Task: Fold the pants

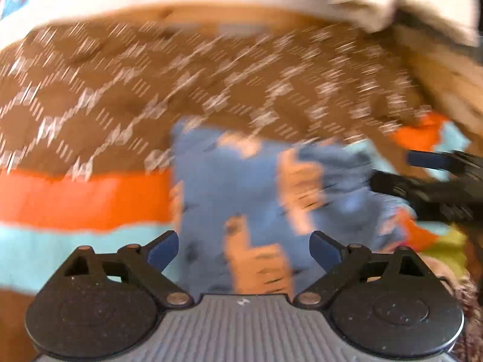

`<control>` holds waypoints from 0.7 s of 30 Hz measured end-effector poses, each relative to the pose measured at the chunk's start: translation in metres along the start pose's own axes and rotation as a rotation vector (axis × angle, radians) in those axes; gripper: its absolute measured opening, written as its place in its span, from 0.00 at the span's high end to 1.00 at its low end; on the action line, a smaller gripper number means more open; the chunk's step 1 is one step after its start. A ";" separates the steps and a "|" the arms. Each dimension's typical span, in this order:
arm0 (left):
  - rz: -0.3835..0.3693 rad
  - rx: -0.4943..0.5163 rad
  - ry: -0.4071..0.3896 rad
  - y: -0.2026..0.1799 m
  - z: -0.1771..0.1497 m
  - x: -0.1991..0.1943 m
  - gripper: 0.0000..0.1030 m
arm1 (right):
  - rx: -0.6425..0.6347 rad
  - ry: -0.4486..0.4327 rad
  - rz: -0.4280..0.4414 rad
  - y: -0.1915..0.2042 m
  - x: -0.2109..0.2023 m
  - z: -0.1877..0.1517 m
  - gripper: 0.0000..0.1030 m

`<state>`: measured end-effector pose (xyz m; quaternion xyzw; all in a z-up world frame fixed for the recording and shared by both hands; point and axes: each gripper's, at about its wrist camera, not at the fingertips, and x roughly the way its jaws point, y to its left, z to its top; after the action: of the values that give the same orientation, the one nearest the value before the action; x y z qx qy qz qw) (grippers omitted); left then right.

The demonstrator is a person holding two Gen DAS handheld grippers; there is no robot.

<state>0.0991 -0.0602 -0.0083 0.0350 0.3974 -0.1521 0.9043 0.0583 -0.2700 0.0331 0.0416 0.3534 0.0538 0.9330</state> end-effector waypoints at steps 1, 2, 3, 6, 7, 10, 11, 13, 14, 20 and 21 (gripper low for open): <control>0.015 -0.015 0.023 0.005 -0.003 0.005 0.06 | -0.028 0.011 -0.006 0.006 0.001 -0.004 0.06; 0.036 -0.016 0.051 0.007 -0.006 0.012 0.06 | -0.061 0.034 -0.018 0.011 0.004 -0.008 0.06; 0.043 -0.009 0.062 0.010 -0.009 0.014 0.04 | -0.088 0.052 -0.038 0.014 0.006 -0.012 0.06; 0.065 0.017 0.069 0.012 -0.013 0.012 0.00 | -0.130 0.084 -0.077 0.007 0.007 -0.027 0.01; 0.061 0.018 0.078 0.014 -0.013 0.011 0.00 | -0.106 0.091 -0.061 -0.002 0.006 -0.031 0.01; 0.063 0.005 0.115 0.022 -0.012 0.007 0.00 | -0.019 0.118 0.018 -0.022 0.000 -0.038 0.01; 0.070 -0.004 0.127 0.024 -0.010 0.005 0.00 | -0.007 0.111 0.032 -0.025 -0.005 -0.038 0.01; 0.087 -0.019 0.125 0.029 -0.005 -0.003 0.00 | -0.014 0.083 0.040 -0.025 -0.014 -0.031 0.01; 0.091 -0.024 0.105 0.030 -0.001 -0.005 0.00 | -0.033 0.056 0.031 -0.024 -0.018 -0.025 0.01; 0.077 0.020 -0.067 0.017 0.050 0.015 0.01 | -0.066 -0.018 0.063 -0.012 0.011 0.015 0.01; 0.089 0.031 -0.080 0.013 0.057 0.025 0.01 | -0.076 -0.016 0.077 -0.008 0.020 0.020 0.01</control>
<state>0.1590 -0.0640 0.0118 0.0605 0.3565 -0.1191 0.9247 0.0870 -0.2757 0.0340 0.0203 0.3417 0.1029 0.9340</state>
